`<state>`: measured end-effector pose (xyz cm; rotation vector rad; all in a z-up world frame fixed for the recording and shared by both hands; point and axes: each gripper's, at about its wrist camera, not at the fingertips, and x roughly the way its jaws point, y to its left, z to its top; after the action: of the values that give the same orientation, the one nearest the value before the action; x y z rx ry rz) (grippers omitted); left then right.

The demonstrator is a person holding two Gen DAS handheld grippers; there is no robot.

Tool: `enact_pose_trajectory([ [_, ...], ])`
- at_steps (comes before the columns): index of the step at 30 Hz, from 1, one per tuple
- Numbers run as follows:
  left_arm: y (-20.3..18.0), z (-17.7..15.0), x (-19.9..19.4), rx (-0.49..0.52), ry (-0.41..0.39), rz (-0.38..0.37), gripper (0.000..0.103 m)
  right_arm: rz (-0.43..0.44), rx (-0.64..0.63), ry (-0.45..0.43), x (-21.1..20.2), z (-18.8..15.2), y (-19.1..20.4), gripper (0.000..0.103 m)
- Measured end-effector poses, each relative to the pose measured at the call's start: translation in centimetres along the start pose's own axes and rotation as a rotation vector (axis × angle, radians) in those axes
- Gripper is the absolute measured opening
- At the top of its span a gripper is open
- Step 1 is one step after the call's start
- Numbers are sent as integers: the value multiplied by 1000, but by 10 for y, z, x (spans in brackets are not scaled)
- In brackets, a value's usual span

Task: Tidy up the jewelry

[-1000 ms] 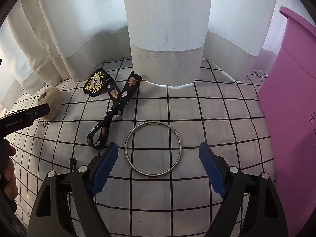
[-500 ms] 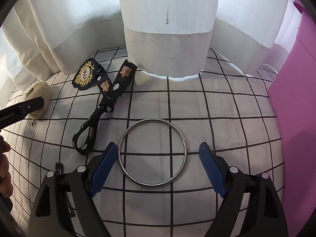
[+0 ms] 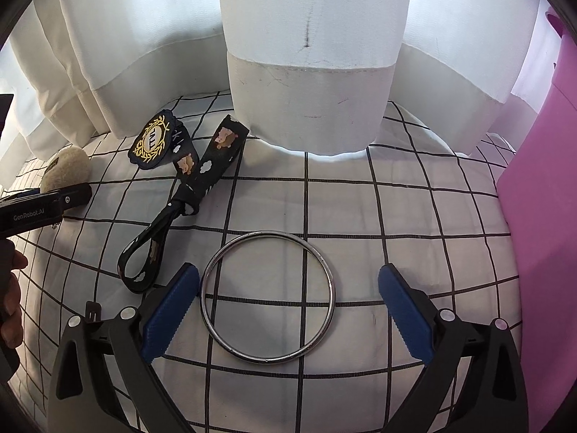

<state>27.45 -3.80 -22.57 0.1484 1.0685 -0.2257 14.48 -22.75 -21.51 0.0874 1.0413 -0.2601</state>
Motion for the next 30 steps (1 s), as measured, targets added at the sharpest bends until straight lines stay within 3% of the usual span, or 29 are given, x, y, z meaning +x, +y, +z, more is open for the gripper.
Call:
enact_pose_trajectory([
  [9,3,2,12,-3,-7,1,98,-23,33,6,-1,-3,0,94],
  [20,0,-12,-1,-11,-43,5,96,-2,24,0,-7,-10,4,93],
  [23,-1,-13,-5,-1,-44,-5,89,6,8,-13,-10,-14,5,86],
  [25,-2,-16,-10,10,-54,-12,78,-2,-8,-27,-15,-17,8,71],
  [28,-8,-20,-18,33,-65,-23,60,1,-4,-31,-15,-19,10,71],
  [30,-9,-22,-21,39,-61,-29,56,6,-1,-33,-15,-20,12,71],
])
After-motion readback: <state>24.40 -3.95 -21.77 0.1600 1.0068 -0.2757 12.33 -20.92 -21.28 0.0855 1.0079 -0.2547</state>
